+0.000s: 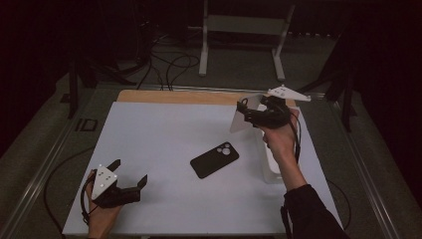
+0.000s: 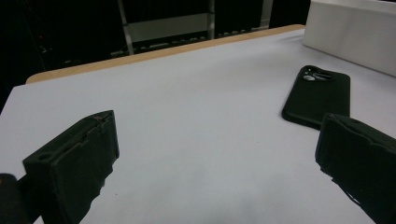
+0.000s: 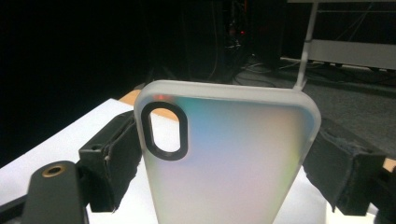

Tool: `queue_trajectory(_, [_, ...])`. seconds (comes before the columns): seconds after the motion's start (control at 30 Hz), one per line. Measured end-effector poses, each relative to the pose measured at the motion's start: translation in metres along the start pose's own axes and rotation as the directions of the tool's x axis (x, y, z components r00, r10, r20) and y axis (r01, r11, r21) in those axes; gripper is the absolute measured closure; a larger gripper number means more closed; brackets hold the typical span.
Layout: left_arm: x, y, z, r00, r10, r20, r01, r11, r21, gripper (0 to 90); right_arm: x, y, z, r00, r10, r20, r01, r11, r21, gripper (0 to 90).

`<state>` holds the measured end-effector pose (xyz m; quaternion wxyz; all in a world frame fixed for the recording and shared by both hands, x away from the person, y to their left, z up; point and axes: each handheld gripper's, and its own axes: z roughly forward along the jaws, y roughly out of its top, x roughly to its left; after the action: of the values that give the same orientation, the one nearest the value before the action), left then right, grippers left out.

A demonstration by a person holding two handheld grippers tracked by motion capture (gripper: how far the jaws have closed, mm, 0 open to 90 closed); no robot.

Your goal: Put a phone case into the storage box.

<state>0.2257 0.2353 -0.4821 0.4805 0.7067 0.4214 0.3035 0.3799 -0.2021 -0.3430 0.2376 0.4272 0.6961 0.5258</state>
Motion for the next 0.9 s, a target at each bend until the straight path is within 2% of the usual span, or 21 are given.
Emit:
queue_trajectory(0.17, [0.000,0.000,0.000,1.0000,0.002,-0.004,-0.002,1.0000,0.000,0.2,-0.006,0.003,0.002,0.9998,0.002,0.020,-0.002,1.000,0.000,17.3])
queue_trajectory(0.37, [0.000,0.000,0.000,1.0000,0.001,-0.008,-0.001,1.0000,0.000,0.2,-0.018,0.006,0.006,0.9982,0.026,0.053,-0.027,1.000,0.003,17.3])
queue_trajectory(0.9, [-0.001,0.001,-0.001,1.0000,0.000,-0.009,0.000,1.0000,-0.003,0.2,-0.039,0.010,0.011,0.9895,0.065,0.129,-0.066,0.998,0.006,17.3])
